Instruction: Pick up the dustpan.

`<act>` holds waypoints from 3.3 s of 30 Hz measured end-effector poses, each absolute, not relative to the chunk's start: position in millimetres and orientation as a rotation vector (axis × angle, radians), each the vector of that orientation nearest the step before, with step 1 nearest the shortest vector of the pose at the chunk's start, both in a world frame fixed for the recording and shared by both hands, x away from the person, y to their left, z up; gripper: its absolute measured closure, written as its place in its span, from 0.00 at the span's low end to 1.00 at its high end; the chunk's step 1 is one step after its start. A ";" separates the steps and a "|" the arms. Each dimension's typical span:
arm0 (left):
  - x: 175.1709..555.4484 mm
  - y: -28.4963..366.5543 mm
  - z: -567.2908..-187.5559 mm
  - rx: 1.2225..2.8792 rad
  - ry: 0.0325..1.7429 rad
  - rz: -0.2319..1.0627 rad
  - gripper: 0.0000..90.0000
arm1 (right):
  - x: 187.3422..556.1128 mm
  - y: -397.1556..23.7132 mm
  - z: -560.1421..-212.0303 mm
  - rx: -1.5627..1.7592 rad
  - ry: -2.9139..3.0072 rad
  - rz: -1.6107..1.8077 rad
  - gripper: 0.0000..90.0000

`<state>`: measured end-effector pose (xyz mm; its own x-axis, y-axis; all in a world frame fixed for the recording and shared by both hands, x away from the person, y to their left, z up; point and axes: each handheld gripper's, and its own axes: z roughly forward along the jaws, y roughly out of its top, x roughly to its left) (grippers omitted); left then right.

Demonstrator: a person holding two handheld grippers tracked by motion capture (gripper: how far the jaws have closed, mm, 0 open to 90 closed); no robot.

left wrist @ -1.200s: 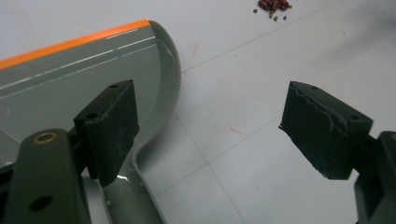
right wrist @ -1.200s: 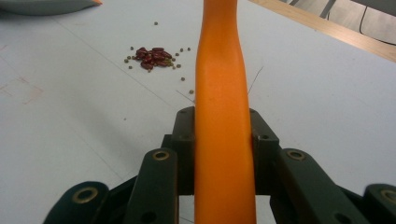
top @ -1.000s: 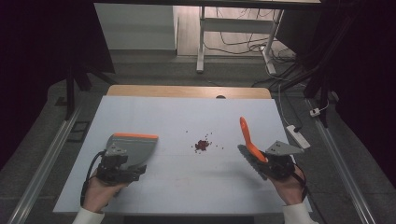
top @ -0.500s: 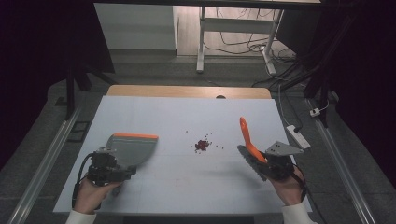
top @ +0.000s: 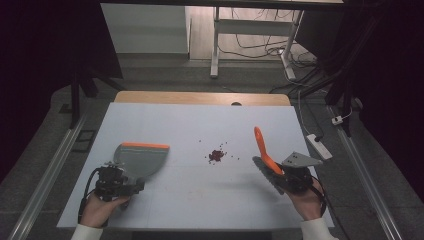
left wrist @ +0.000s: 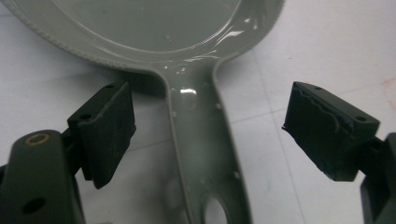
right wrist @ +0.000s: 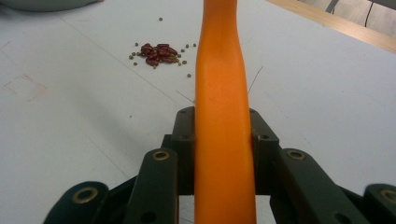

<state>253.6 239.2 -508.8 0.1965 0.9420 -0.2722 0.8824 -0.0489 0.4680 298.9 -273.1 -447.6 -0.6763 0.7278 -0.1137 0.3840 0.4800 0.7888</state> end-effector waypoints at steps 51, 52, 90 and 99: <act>258.7 260.2 -511.0 1.863 1.405 0.197 0.69 | 303.7 -269.6 -449.7 0.949 2.284 1.061 0.78; 258.8 260.2 -510.9 1.868 1.389 0.190 0.69 | 303.7 -269.6 -449.7 0.949 2.284 1.061 0.78; 253.1 236.4 -496.2 2.073 1.074 0.154 0.69 | 316.2 -258.2 -449.1 0.935 2.281 1.059 0.78; 253.8 230.6 -498.9 2.110 1.043 0.132 0.69 | 316.7 -256.2 -450.2 0.920 2.289 1.054 0.78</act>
